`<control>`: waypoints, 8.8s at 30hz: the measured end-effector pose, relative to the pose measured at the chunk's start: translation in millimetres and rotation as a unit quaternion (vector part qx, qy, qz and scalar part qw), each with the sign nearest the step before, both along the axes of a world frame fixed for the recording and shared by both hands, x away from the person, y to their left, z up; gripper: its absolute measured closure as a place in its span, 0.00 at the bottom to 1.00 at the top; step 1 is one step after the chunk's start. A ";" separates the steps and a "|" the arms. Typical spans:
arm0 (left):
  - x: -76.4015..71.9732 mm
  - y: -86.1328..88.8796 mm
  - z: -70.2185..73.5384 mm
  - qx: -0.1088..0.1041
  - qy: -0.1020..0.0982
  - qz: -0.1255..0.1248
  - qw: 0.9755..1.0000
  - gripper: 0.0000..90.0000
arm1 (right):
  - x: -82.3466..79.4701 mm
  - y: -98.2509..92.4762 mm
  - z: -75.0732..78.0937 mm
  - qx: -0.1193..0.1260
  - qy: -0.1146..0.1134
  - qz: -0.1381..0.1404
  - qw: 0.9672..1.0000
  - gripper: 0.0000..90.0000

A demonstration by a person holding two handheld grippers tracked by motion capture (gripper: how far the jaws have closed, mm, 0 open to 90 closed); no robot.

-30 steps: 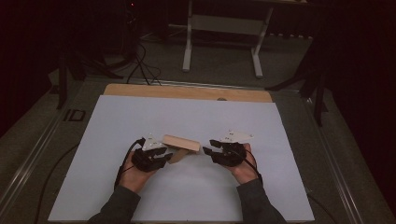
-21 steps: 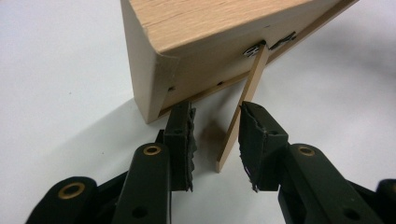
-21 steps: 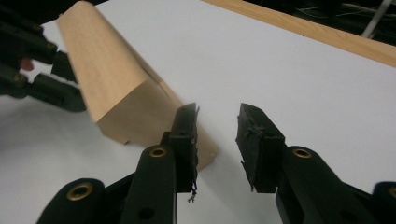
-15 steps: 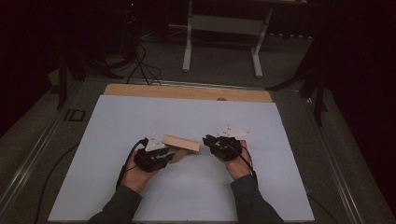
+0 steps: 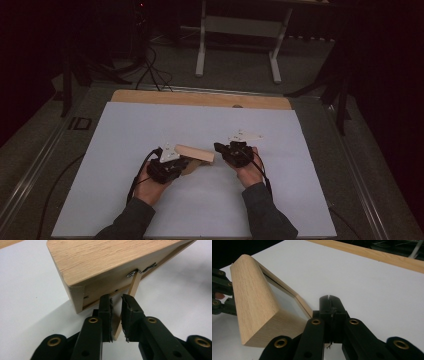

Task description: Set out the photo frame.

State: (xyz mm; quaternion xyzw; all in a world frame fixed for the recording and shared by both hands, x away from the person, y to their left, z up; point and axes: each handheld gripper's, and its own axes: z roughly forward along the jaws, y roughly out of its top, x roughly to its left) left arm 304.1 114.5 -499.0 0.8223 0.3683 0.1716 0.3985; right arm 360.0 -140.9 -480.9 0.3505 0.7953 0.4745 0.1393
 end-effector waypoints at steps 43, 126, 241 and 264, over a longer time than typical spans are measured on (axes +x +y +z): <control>-6.0 -17.2 18.7 -0.007 -0.026 -0.010 1.000 0.99 | -9.9 10.6 5.6 -0.005 -0.003 0.037 0.999 1.00; 14.9 -0.4 9.1 -0.041 0.001 0.031 0.999 0.92 | -45.9 22.8 -6.7 -0.057 -0.013 0.097 0.994 0.94; -0.8 -22.7 22.7 -0.080 0.006 0.016 0.997 0.49 | -36.8 -10.6 5.9 -0.021 -0.020 0.036 0.999 0.55; -2.7 -22.7 24.2 -0.074 0.000 0.013 0.997 0.64 | -34.6 -18.4 12.5 -0.011 -0.028 0.009 1.000 0.44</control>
